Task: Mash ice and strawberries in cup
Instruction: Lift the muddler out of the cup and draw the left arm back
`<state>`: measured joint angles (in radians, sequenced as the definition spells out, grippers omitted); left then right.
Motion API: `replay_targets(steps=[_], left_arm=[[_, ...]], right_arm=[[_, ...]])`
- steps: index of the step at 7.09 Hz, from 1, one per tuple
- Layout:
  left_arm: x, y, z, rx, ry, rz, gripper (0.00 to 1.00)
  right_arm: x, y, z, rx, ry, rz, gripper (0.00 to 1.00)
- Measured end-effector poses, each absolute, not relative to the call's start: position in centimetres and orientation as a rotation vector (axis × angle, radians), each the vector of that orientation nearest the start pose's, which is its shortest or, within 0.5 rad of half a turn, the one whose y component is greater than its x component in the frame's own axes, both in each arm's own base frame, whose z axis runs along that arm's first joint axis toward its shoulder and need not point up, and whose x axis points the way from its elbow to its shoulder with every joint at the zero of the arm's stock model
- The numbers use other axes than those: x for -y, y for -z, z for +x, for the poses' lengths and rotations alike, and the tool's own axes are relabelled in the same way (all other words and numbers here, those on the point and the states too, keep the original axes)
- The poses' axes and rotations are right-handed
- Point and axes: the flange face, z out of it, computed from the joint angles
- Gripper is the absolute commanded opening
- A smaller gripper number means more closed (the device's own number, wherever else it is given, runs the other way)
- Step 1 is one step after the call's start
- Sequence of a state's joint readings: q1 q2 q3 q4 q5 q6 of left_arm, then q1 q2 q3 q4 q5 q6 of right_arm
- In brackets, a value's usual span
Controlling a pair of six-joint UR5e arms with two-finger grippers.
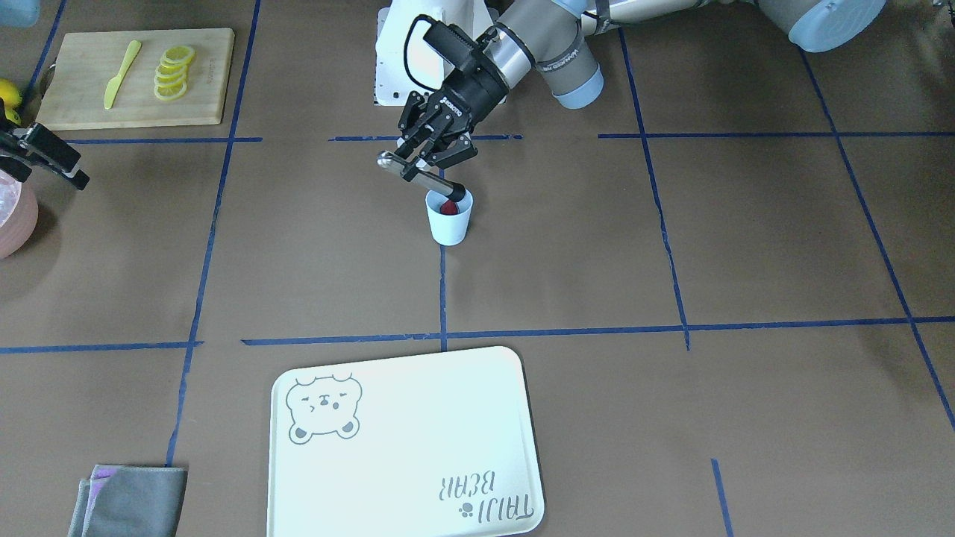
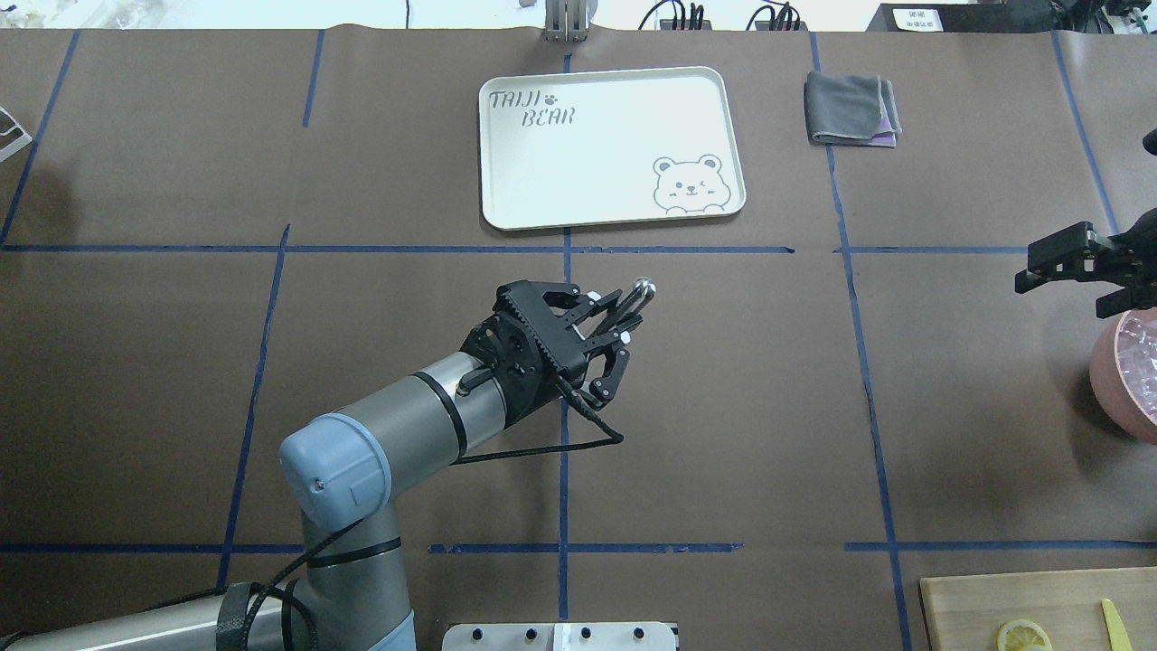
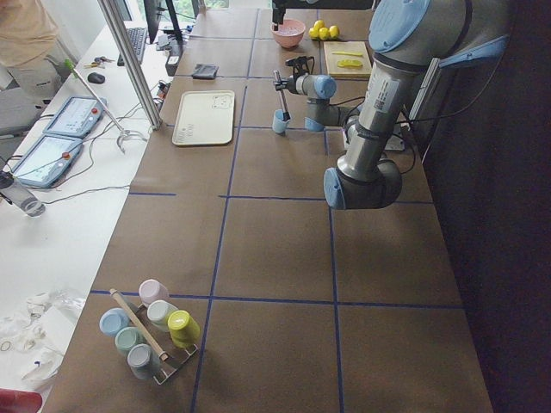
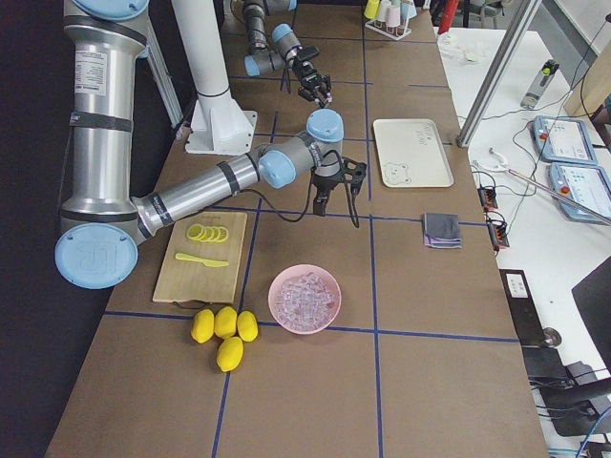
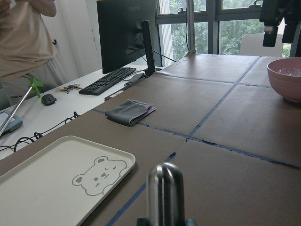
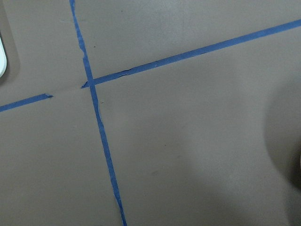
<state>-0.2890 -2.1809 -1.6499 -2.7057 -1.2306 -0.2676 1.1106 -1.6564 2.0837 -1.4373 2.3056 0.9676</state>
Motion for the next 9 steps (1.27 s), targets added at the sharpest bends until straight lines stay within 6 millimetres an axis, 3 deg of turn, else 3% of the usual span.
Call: replay_targets(steps=[3, 5, 7, 9], left_arm=[[33.6, -9.7, 49.6, -1.058, -0.41, 1.455, 0.0], [35.3, -9.6, 46.1, -0.89, -0.456, 1.361, 0.0], [37.7, -13.0, 43.2, -0.758, -0.443, 1.25, 0.0], [40.1, -19.7, 40.7, -0.787, -0.358, 1.053, 0.0]], right_arm=[[42.9, -43.8, -13.8, 0.887, -0.27, -0.071, 1.0], [42.9, -43.9, -13.9, 0.885, -0.271, -0.073, 1.0], [42.9, -43.9, -13.9, 0.886, -0.272, -0.072, 1.0], [43.0, -44.0, -13.9, 0.884, -0.272, -0.072, 1.0]])
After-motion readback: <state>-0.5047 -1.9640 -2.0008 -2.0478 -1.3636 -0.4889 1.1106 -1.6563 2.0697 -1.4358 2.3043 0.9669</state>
